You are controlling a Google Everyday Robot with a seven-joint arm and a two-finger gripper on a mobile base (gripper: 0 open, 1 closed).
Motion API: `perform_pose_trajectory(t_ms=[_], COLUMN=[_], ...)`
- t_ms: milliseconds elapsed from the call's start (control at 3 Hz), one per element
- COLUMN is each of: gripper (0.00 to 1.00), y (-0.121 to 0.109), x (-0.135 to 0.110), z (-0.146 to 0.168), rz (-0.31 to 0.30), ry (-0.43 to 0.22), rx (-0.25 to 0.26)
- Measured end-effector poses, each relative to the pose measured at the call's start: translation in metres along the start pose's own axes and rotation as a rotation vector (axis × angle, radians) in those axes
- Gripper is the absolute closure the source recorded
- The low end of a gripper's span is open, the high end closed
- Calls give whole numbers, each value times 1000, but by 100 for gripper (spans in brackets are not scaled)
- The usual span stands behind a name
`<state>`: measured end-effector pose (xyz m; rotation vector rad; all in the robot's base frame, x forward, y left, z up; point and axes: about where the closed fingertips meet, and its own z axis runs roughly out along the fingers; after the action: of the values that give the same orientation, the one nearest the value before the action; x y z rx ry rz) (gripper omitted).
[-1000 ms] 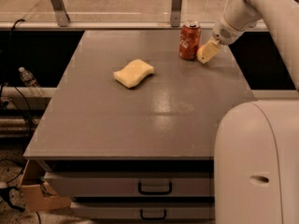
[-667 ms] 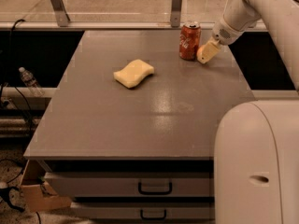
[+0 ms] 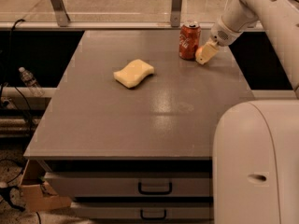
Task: Move orange near coke can
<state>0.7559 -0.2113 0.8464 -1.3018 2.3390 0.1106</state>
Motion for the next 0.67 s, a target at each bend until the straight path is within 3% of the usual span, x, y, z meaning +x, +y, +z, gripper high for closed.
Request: perform_pose_trajectory(t_ms=[667], gripper=[13], y=[1], x=[0], z=[9], rz=[-1], ry=[4], rx=[-9])
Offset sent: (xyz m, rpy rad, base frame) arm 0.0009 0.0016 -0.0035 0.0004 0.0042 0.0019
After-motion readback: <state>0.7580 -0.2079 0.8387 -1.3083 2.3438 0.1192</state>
